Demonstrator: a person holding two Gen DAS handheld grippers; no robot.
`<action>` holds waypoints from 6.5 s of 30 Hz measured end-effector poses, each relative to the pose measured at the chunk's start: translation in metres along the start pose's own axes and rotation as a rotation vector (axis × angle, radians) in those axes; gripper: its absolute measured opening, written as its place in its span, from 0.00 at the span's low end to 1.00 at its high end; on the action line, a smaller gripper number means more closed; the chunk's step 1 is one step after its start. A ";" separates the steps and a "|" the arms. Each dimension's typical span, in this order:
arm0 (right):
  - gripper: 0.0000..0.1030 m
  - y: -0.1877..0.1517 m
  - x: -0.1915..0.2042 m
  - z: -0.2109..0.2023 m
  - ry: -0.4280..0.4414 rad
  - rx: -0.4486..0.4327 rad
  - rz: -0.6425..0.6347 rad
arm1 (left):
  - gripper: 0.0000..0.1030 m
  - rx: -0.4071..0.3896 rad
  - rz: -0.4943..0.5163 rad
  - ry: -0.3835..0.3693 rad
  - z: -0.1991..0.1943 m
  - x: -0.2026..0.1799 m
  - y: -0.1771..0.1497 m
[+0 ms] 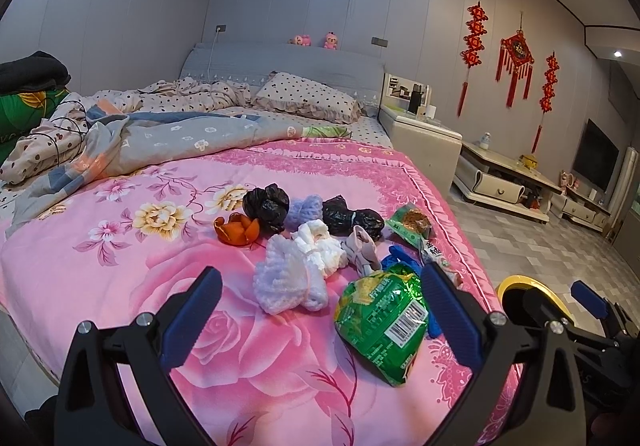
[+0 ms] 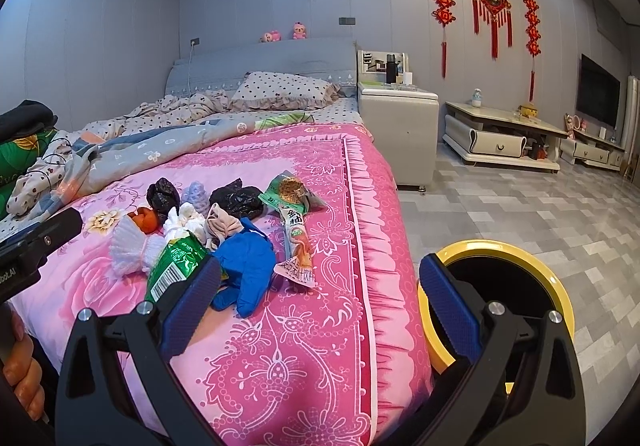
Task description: Collect trash
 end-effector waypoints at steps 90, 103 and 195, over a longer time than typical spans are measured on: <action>0.47 0.000 0.027 0.209 0.167 0.545 -0.012 | 0.35 0.317 0.143 -0.109 0.140 0.029 -0.013; 0.26 -0.003 0.021 0.211 0.154 0.548 -0.006 | 0.21 0.299 0.160 -0.119 0.127 0.024 -0.011; 0.42 0.027 -0.312 0.055 -0.114 0.443 0.485 | 0.69 0.457 0.315 -0.557 0.088 -0.337 -0.012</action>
Point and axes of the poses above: each gripper's, at about its wrist camera, not at the fingertips, and z roughly the way its jaws point, x to its left, y to its top, the point moved 8 cm from there along z, roughly the way its jaws point, and after that the axes turned 1 degree about -x, right-handed, at the moved point
